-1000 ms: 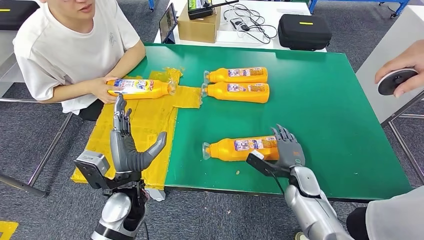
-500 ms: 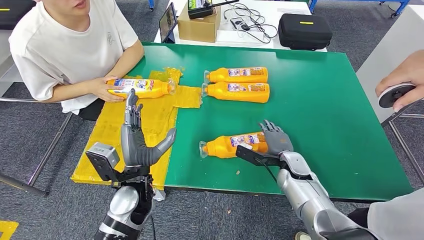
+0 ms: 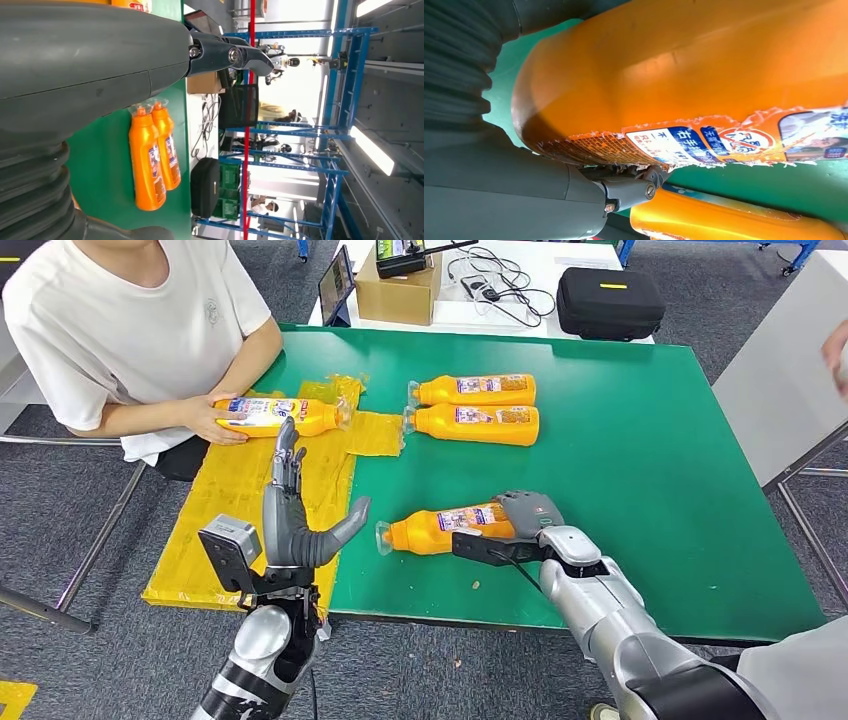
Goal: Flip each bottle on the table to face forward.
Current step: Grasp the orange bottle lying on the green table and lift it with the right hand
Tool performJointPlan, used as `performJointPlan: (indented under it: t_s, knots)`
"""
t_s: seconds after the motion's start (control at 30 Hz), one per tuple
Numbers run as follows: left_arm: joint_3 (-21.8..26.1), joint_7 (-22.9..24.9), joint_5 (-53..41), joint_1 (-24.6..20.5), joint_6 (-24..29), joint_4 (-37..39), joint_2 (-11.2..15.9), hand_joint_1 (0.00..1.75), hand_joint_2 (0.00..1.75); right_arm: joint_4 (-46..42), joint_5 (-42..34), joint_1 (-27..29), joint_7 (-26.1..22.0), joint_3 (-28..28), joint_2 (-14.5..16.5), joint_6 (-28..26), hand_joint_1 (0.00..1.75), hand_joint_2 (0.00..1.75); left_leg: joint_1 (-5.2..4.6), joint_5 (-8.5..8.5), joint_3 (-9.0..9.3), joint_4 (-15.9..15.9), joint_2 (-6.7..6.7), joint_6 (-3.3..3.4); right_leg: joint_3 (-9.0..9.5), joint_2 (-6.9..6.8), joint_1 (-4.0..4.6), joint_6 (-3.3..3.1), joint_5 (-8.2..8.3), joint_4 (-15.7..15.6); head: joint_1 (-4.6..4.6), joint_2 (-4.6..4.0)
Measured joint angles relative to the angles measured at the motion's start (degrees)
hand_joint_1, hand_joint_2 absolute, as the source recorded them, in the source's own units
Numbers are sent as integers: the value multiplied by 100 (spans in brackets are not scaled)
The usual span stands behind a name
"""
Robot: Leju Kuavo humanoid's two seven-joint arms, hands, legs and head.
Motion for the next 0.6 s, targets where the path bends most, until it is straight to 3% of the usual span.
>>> performJointPlan:
  t_s: [0.2, 0.4, 0.53, 0.6]
  knots:
    - [-26, 0, 27, -40, -18, 75, 0, 0, 175, 69, -189, -23, -96, 50, -3, 114, 175, 175, 0, 0, 1, 0, 0, 0, 0, 0, 0, 0, 0, -1, -1, 0]
    - [-36, -8, 87, -45, -37, 127, 0, 0, 175, 4, -2064, 214, -1312, -503, 15, 391, 175, 175, 0, 0, 3, 0, 0, 0, 3, -1, 0, 0, 0, -1, -1, 0]
    - [-17, -156, 388, 45, -1, 84, -4, 0, 175, -364, -3030, 614, -1884, -968, 60, 79, 175, 175, 0, 0, -4, 0, -6, 0, 3, -3, 1, 0, 0, 1, 0, 0]
    - [61, -359, 589, 167, 187, -40, -20, 0, 175, -827, -3888, 933, -2162, -1260, 131, -169, 175, 175, 1, -1, -8, 0, -5, 0, -1, -2, 1, 0, -1, 2, -1, 0]
